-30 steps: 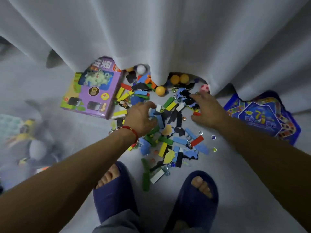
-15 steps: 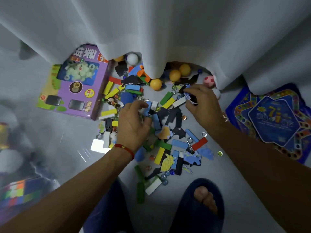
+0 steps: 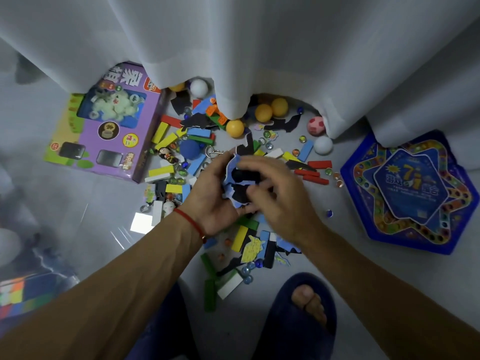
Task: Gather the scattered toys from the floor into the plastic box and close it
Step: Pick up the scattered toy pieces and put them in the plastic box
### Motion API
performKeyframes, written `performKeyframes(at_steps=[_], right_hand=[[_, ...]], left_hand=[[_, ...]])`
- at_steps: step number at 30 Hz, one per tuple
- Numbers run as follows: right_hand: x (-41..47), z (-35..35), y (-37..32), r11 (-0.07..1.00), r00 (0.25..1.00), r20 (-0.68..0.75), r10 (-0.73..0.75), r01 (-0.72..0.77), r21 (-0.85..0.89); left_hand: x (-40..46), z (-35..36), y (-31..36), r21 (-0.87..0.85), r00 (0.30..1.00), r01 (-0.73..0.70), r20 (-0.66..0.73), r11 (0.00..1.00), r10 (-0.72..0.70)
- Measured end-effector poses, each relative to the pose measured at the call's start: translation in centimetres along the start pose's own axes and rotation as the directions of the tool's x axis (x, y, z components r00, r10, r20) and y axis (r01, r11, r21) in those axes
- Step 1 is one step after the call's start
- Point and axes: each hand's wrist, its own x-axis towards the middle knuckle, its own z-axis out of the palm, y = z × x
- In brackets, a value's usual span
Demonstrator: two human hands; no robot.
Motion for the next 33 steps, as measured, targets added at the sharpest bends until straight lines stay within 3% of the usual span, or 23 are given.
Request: performKeyframes(at_steps=[1,3,5,6,8,12,17,20,22,25,28,30,33], right_hand=[[0.9,-0.9,0.8,1.000,0.996,-0.084,0.029,-0.030,-0.008],[3.5,-3.3,3.6,0.946,0.970,-0.226,0.090,-0.154,-0.285],[6.1,-5.6,6.6,0.727,0.948,-0.242,0.204,-0.313,-0.611],[7.0,-6.5,7.7,0.645,0.938,-0.230,0.261,-0.347,-0.681],[8.3,-7.2,9.2,0.608,0.938,-0.175,0.299,-0.329,-0.723],[9.1,-7.2,10.1,0.654,0.951,-0.121,0.284,-0.285,-0.701],[7.2,-6.9,9.5,0.825,0.940,-0.254,0.228,-0.325,-0.463],[4.9,-6.7,8.5,0.897,0.897,-0.314,0.310,-0.386,-0.218],[3.3,-6.8,7.7,0.906,0.854,-0.307,0.420,-0.413,0.090],[1.1,-7.2,5.2,0.659,0.822,-0.060,0.566,-0.408,0.633],[-0.7,-7.1,1.6,0.420,0.850,0.179,0.496,-0.415,0.807],[-1.3,-6.7,-1.6,0.399,0.855,0.282,0.436,-0.465,0.790],[-1.5,-5.2,-8.8,0.555,0.838,0.437,0.327,-0.545,0.629]], left_hand=[[-0.2,-0.3,0.0,-0.005,1.000,0.001,0.025,1.000,-0.001],[-0.1,-0.9,-0.1,0.030,1.000,-0.026,0.007,0.999,0.026],[0.1,-1.4,-0.2,0.049,0.999,-0.042,-0.015,0.998,0.043],[0.1,-1.6,-0.3,0.042,0.998,-0.048,-0.026,0.998,0.049],[0.2,-1.6,-0.4,0.057,0.997,-0.062,-0.041,0.996,0.064],[0.1,-1.9,-0.2,0.067,0.996,-0.078,-0.033,0.995,0.080],[-0.8,-2.4,0.4,0.059,0.986,-0.138,-0.087,0.989,0.142],[-1.4,-2.6,0.4,0.096,0.980,-0.159,-0.108,0.983,0.169],[-1.8,-2.4,0.2,0.103,0.979,-0.166,-0.101,0.981,0.177],[-3.0,-1.8,-0.5,0.086,0.978,-0.174,-0.101,0.981,0.183],[-6.1,-0.7,-0.6,0.118,0.969,-0.208,-0.113,0.971,0.222],[-9.6,0.1,-0.1,0.181,0.948,-0.261,-0.139,0.948,0.288],[-16.2,0.4,1.5,0.218,0.903,-0.352,-0.175,0.910,0.391]])
